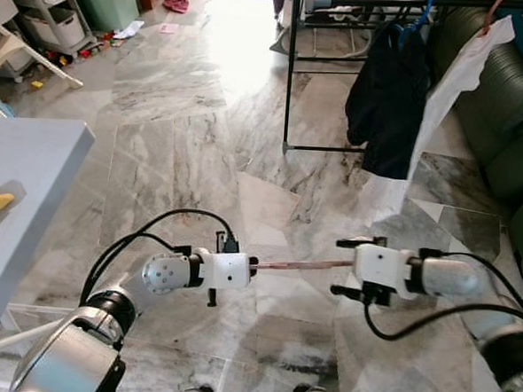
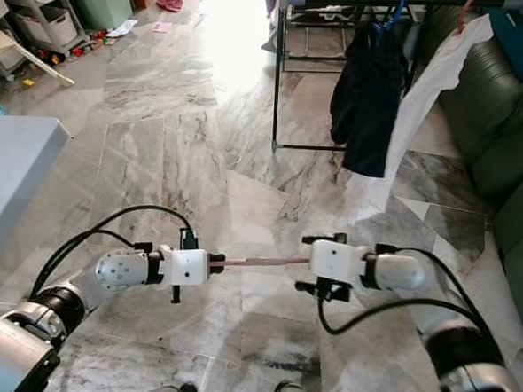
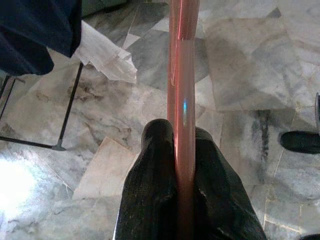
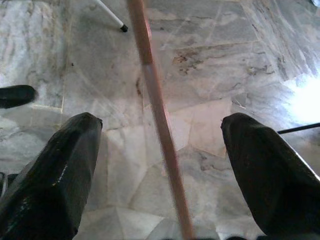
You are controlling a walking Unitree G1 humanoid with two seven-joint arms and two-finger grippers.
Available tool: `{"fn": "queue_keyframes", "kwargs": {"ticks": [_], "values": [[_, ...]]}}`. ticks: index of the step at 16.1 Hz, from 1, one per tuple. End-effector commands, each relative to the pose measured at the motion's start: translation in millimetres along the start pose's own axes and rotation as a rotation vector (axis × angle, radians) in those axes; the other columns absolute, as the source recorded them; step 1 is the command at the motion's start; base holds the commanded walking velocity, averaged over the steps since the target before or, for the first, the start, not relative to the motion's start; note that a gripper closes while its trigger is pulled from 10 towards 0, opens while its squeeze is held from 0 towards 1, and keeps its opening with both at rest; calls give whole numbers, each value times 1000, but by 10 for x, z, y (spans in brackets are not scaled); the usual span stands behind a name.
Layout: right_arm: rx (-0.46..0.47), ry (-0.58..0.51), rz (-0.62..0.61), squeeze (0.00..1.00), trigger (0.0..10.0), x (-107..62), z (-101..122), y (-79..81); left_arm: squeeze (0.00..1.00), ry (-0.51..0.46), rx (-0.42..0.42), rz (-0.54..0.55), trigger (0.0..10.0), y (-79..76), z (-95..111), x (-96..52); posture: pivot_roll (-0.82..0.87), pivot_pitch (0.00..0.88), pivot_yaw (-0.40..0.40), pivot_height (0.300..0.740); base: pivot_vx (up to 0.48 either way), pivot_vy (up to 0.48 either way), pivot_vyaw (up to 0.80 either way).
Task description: Hang hanger
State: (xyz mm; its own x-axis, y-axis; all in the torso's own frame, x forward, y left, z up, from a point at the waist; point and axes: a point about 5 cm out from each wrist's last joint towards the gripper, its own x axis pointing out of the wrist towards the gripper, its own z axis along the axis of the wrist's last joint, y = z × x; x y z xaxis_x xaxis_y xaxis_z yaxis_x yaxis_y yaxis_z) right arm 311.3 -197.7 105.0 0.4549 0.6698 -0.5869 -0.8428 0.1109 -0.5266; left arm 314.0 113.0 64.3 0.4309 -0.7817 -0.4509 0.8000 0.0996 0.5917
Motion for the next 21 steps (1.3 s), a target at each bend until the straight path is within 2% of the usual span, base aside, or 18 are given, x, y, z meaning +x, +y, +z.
{"fn": "queue_keyframes", "kwargs": {"ticks": [1, 8, 15, 21], "values": [[-13, 2, 12, 0, 0, 65, 1, 25, 0, -8, 5, 3, 10000, 20, 6, -16, -109, 171, 70, 740, 0, 0, 0], [-55, 32, -17, 0, 0, 237, -25, 12, 0, -12, 11, 2, 10000, 46, 16, -21, -102, 171, 73, 740, 0, 0, 0], [-115, 62, -24, 0, 0, 263, -32, -43, 0, 2, 16, -7, 10000, 32, 7, -10, -105, 164, 72, 740, 0, 0, 0], [-113, 55, -27, 0, 0, 290, -29, -29, 0, 0, 16, -6, 10000, 32, 19, 7, -108, 160, 74, 740, 0, 0, 0]]}}
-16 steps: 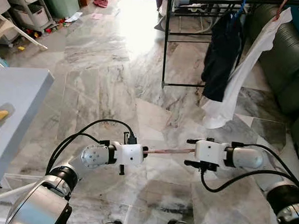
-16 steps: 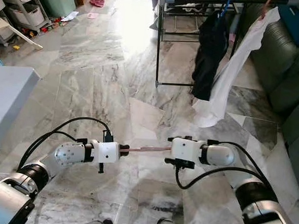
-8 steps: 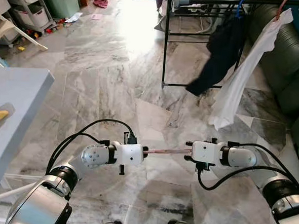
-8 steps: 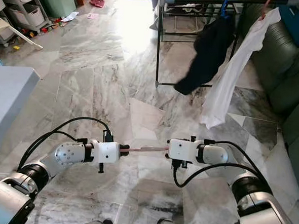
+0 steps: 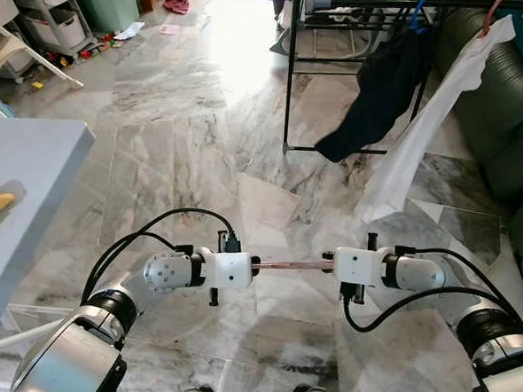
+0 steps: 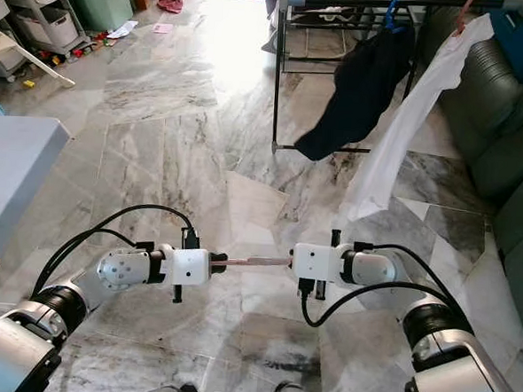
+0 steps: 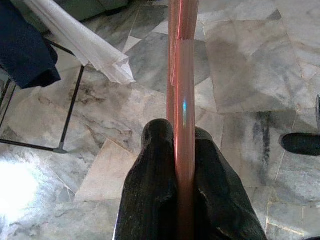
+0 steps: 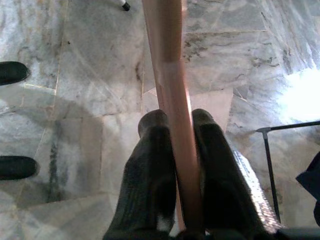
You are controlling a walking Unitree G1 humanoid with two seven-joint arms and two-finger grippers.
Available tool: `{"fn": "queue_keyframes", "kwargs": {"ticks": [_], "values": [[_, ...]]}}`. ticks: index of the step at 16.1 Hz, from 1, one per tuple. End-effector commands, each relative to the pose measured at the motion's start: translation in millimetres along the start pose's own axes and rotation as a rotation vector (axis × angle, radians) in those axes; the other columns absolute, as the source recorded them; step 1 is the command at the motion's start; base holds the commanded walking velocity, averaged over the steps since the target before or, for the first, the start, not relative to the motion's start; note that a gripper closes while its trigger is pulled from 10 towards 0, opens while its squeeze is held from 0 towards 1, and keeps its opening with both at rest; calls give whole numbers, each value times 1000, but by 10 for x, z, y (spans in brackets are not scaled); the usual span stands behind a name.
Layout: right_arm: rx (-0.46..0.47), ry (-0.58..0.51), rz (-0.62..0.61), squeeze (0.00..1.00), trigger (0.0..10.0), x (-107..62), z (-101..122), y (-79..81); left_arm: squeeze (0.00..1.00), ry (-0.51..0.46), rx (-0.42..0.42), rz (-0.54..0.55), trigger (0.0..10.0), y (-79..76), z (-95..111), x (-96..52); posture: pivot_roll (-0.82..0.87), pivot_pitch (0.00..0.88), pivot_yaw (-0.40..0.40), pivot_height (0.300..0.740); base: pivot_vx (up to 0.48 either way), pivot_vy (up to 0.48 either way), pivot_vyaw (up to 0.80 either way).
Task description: Hang hanger
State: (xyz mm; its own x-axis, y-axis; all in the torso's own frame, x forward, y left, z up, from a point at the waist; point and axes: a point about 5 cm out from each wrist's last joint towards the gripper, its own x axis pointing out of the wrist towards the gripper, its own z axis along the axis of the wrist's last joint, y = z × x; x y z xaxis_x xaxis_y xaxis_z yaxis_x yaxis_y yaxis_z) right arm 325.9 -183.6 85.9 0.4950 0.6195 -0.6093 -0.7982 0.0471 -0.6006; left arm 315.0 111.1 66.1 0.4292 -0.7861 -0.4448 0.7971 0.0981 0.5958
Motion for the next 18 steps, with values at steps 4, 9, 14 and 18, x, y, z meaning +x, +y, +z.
{"fn": "queue_keyframes", "kwargs": {"ticks": [4, 9, 14, 18], "values": [[-2, -12, -10, 0, 0, 25, 28, -21, 0, 7, 15, -9, 10000, 17, 10, 9, -111, 159, 76, 740, 0, 0, 0], [12, -18, -32, 0, 0, 21, 18, -21, 0, 9, -5, -11, 10000, 7, 6, 19, -111, 157, 76, 740, 0, 0, 0], [17, -16, -45, 0, 0, 4, -5, -8, 1000, 15, 65, 105, 10000, 101, 2, -26, -118, 159, 76, 740, 0, 0, 0], [18, -19, -49, 0, 0, 17, -8, 28, 1000, -41, 184, 308, 10000, 352, 139, -55, -117, 160, 71, 740, 0, 0, 0]]}}
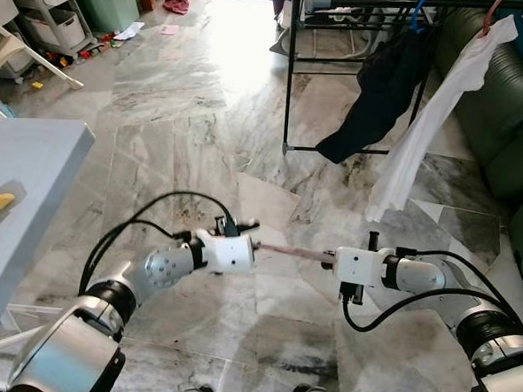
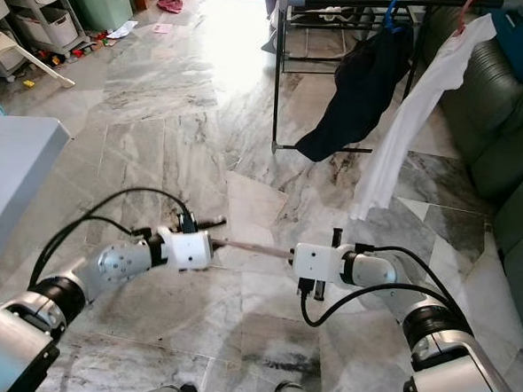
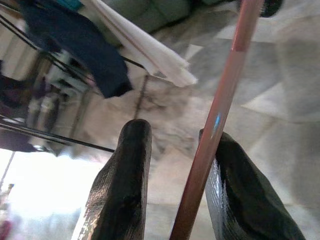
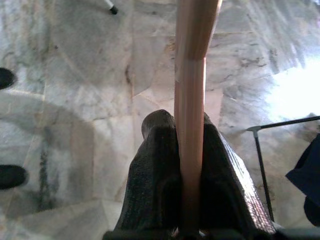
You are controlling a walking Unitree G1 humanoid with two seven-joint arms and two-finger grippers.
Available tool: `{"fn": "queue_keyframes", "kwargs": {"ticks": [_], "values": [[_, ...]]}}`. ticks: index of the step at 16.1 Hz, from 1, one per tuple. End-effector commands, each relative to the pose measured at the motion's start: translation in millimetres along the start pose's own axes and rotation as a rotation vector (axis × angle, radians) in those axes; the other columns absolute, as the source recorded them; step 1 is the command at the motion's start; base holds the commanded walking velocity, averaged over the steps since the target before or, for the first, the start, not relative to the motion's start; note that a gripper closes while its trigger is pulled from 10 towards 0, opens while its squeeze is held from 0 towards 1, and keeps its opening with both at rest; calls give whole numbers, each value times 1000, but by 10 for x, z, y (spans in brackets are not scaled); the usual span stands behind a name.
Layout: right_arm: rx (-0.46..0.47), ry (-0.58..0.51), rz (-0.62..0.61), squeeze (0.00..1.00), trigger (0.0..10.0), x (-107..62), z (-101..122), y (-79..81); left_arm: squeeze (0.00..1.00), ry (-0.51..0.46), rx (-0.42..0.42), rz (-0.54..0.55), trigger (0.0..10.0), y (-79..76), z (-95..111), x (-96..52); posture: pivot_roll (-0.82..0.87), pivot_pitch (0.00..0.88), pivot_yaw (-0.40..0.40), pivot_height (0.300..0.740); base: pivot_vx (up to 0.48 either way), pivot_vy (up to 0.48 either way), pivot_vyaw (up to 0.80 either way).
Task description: Hang hanger
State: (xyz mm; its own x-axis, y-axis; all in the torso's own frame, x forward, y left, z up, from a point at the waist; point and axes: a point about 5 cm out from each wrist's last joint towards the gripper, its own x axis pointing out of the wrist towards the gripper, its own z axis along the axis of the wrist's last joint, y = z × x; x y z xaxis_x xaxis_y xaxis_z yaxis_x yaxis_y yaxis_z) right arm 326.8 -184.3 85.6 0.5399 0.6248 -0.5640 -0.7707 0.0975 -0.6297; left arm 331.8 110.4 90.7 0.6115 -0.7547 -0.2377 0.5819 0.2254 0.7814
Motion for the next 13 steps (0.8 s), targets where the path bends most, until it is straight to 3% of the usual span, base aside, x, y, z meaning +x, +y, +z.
{"fn": "queue_keyframes", "kwargs": {"ticks": [1, 5, 9, 13], "values": [[6, -11, 12, 0, 0, 26, 7, 54, 1000, -28, 68, 75, 10000, 123, 47, 6, -118, 161, 70, 740, 0, 0, 0], [46, -18, -17, 0, 0, 85, 5, 168, 1000, -47, 130, 166, 10000, 188, 62, -11, -119, 156, 50, 740, 0, 0, 0], [95, -12, -41, 0, 0, 133, -13, 279, 1000, -39, 157, 177, 10000, 180, 33, -40, -118, 152, 40, 740, 0, 0, 0], [203, 17, -84, 0, 0, 248, -38, 540, 1000, -41, 197, 253, 10000, 257, 26, -68, -116, 145, 37, 740, 0, 0, 0]]}}
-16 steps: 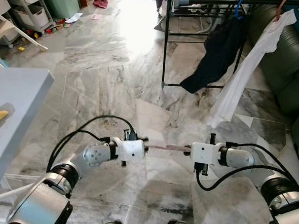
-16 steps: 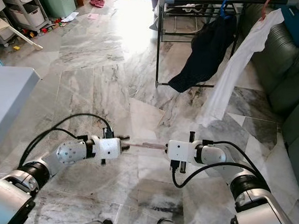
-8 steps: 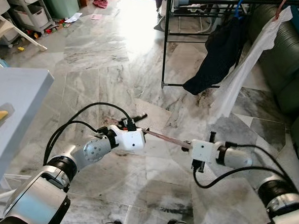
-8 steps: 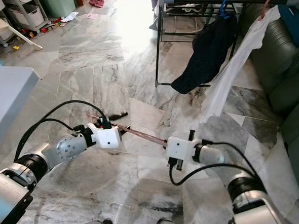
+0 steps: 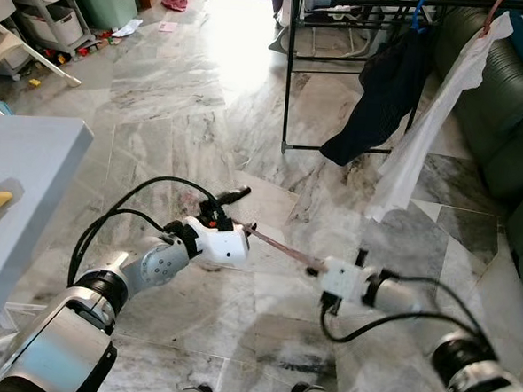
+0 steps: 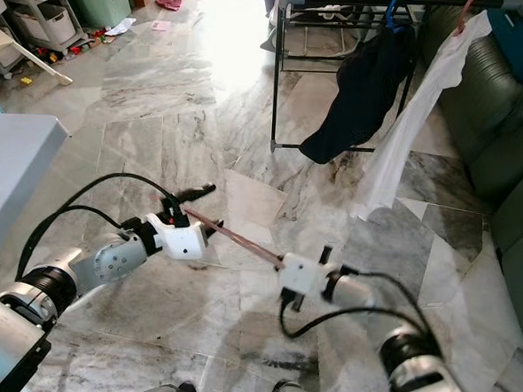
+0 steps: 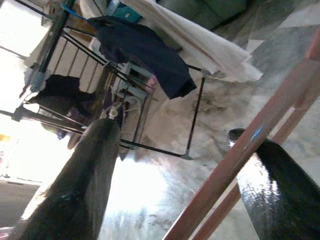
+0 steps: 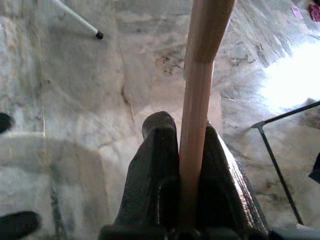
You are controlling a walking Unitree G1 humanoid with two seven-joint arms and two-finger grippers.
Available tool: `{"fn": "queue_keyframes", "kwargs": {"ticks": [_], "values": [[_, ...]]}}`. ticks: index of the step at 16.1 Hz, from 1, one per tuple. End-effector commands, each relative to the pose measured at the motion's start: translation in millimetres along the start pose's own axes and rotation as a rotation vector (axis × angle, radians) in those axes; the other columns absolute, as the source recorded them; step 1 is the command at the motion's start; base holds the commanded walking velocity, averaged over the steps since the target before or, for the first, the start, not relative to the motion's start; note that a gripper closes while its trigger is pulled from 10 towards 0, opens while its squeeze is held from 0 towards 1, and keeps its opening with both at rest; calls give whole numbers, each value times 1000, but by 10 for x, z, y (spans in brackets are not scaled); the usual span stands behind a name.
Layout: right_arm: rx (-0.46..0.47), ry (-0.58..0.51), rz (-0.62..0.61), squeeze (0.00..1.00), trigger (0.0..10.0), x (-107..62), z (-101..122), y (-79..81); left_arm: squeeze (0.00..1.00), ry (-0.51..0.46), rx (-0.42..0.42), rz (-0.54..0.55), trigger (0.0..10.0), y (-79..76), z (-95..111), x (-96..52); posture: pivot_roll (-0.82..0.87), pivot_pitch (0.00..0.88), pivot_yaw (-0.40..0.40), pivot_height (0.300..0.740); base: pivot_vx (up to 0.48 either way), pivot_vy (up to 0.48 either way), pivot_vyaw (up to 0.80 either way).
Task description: Hang hanger
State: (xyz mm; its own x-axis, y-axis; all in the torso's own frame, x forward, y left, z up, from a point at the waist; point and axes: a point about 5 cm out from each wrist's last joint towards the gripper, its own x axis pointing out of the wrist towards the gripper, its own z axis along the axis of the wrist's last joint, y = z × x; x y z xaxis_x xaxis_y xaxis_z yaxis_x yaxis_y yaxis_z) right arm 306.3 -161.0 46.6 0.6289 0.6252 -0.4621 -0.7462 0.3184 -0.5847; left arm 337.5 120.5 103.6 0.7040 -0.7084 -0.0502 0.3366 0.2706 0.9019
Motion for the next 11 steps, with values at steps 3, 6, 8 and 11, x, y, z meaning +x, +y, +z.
{"fn": "queue_keyframes", "kwargs": {"ticks": [3, 6, 8, 11], "values": [[68, 67, 25, 0, 0, -9, -131, 205, 1000, -48, -9, 4, 10000, 81, 50, 31, -117, 140, 34, 740, 0, 0, 0], [112, 81, -7, 0, 0, 7, -154, 282, 1000, -58, -7, -238, 10000, -209, 25, -91, -118, 142, 53, 740, 0, 0, 0], [105, 80, -8, 0, 0, -5, -157, 280, 1000, -36, 0, -275, 10000, -254, -13, -133, -118, 147, 62, 740, 0, 0, 0], [46, 95, -34, 0, 0, -73, -178, 114, 1000, 0, -9, -350, 10000, -328, -67, -196, -121, 151, 72, 740, 0, 0, 0]]}}
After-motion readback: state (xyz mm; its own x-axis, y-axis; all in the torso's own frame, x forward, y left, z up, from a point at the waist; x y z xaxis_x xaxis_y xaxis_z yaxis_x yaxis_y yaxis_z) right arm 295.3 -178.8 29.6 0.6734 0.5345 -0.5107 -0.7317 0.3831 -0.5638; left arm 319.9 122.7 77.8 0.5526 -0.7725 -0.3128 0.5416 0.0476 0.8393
